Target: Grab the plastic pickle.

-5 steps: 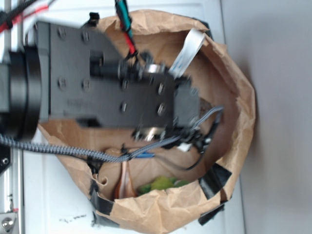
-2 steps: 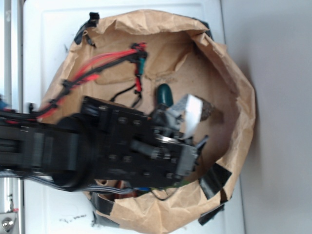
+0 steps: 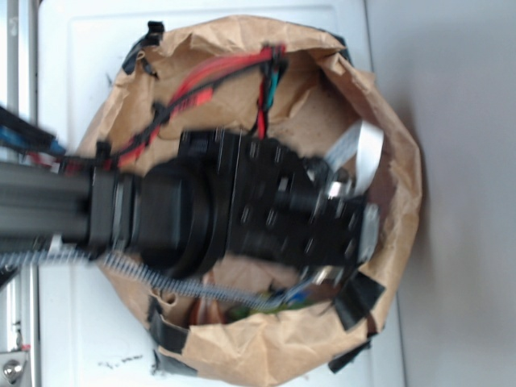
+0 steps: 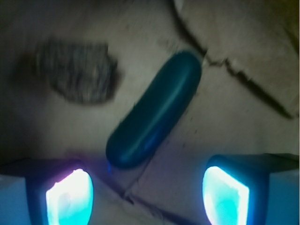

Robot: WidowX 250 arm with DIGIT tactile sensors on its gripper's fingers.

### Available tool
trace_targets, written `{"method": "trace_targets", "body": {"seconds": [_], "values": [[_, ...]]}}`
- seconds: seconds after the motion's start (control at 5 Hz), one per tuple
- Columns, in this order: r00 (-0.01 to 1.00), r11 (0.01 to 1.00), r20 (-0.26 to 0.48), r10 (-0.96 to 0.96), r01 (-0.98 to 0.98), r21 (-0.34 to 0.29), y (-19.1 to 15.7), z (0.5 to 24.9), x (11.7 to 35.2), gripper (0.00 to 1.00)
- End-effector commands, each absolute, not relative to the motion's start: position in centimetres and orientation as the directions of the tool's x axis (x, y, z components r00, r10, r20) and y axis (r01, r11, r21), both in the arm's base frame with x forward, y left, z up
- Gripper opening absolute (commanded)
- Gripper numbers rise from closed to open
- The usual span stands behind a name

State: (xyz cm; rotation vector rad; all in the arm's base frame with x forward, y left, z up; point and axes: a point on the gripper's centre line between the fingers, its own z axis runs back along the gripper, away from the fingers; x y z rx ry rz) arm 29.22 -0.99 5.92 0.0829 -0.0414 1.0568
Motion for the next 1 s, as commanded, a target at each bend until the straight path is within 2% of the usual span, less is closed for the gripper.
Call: {"method": "trace_targets", "body": {"seconds": [0.0,0.4,0.6,0.8], "values": [[0.441,0.442,0.121,0.889,-0.897,0.017,2.3,6.2,30.0,1.00],[0.458,0.459,0.180,0.871,-0.888,0.039,0.8,3.2,30.5,1.00],[0.476,0.472,0.209,0.854,-0.879,0.074,0.7,1.6,30.1,1.00],[0.488,0.478,0.222,0.844,-0.873,0.099,0.9,0.4,29.7,0.88]]}}
